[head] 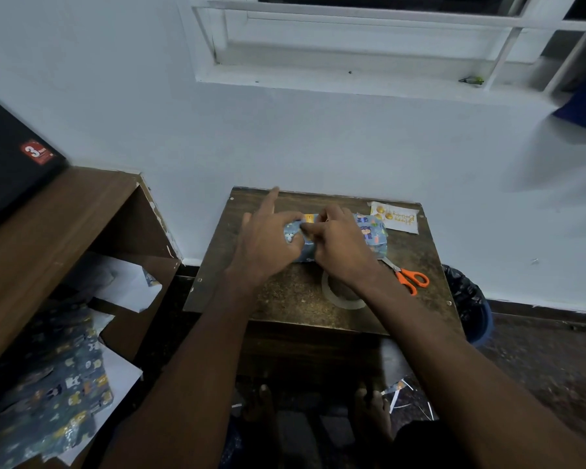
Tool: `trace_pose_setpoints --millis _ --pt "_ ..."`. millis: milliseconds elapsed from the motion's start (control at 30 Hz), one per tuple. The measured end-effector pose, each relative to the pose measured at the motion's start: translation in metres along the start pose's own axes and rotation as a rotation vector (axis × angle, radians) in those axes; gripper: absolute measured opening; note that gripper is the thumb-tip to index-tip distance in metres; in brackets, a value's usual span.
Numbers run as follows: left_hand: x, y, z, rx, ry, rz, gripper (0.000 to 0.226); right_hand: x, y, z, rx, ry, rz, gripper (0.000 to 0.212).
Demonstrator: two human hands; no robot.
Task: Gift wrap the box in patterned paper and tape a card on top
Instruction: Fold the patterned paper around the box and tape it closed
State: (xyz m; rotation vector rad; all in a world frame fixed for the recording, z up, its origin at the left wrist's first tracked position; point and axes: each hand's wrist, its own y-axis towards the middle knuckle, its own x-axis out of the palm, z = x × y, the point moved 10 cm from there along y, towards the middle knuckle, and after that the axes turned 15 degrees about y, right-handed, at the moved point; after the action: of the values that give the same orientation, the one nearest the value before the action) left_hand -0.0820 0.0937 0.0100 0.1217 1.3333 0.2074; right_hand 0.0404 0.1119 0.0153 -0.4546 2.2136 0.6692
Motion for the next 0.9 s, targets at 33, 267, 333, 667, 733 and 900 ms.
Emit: trace_pose_setpoints --millis 33,267,333,667,733,900 --pt "0.000 0.000 0.000 -0.001 0.015 -0.003 0.048 0.003 0.000 -0.002 -0.010 -0.020 -0.008 0.039" --pt "0.001 0.000 -0.005 -0.067 0.074 -0.036 0.064 0.010 0.001 -0.005 0.034 -0.085 -0.056 0.042" --pt "-0.002 0.000 -0.003 -0.062 0.052 -0.013 0.063 0.009 0.005 0.000 0.075 -0.041 -0.078 0.044" --pt "-0.017 -0.006 0.020 0.064 -0.218 0.195 0.031 -0.047 -0.020 0.020 0.200 0.305 -0.196 0.019" --pt "-0.017 -0.007 0.027 0.101 -0.262 0.180 0.028 -0.035 -0.038 0.027 0.297 0.275 -0.437 0.025" --pt "-0.008 -0.008 0.043 0.129 -0.335 0.105 0.031 -0.004 -0.069 0.039 0.381 -0.039 -0.703 0.033"
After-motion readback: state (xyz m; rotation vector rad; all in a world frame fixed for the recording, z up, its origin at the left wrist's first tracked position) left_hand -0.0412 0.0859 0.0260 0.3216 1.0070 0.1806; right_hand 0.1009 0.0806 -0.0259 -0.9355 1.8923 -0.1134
